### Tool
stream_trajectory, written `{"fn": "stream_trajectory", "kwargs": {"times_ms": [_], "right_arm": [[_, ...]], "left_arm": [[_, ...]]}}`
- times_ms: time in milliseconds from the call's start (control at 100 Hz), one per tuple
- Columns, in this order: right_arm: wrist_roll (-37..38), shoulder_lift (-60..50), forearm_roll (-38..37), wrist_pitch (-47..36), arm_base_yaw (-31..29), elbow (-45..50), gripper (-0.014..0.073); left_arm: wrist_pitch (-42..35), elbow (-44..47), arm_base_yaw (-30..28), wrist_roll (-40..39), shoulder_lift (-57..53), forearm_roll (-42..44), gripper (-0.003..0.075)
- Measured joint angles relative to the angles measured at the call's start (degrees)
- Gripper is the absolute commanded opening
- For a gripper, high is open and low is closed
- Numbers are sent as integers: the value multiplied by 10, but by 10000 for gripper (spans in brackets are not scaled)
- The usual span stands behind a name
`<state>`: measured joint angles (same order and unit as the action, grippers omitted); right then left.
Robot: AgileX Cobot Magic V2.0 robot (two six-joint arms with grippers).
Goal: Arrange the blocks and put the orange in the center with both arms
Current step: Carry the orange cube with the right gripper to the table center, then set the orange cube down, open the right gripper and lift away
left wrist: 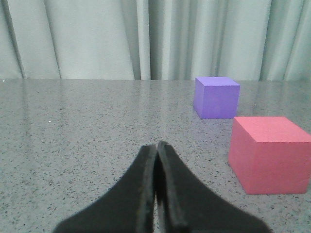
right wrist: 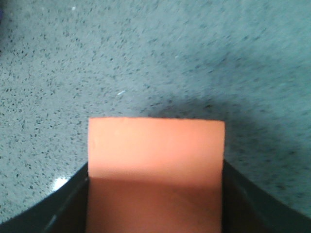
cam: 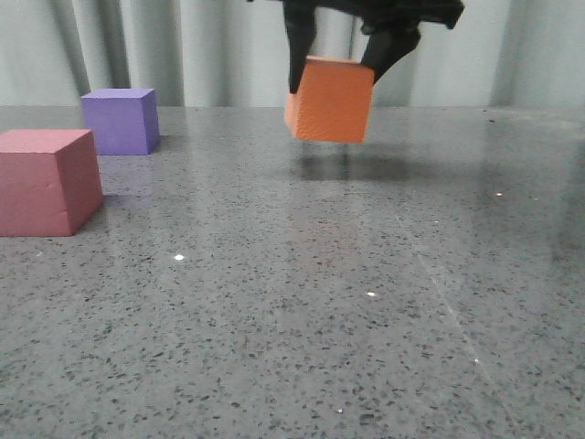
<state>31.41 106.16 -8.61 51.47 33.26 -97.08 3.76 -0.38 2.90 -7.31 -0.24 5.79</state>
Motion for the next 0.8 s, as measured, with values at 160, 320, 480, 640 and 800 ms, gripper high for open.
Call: {"fn": "stream_trajectory", "kwargs": {"times_ms": [160, 320, 480, 640, 800], "right_arm": [[38, 42, -14, -1, 19, -28, 214], [47, 73, -16, -3, 27, -54, 214], [47, 79, -18, -3, 31, -60, 259], [47, 80, -19, -3, 32, -61, 518], [48, 80, -19, -1, 32, -62, 650]], "left_arm": [[0, 0, 0, 0, 0, 0, -19], [0, 0, 0, 0, 0, 0, -19], [0, 0, 0, 0, 0, 0, -19], [0, 0, 0, 0, 0, 0, -19], [0, 0, 0, 0, 0, 0, -19]]}}
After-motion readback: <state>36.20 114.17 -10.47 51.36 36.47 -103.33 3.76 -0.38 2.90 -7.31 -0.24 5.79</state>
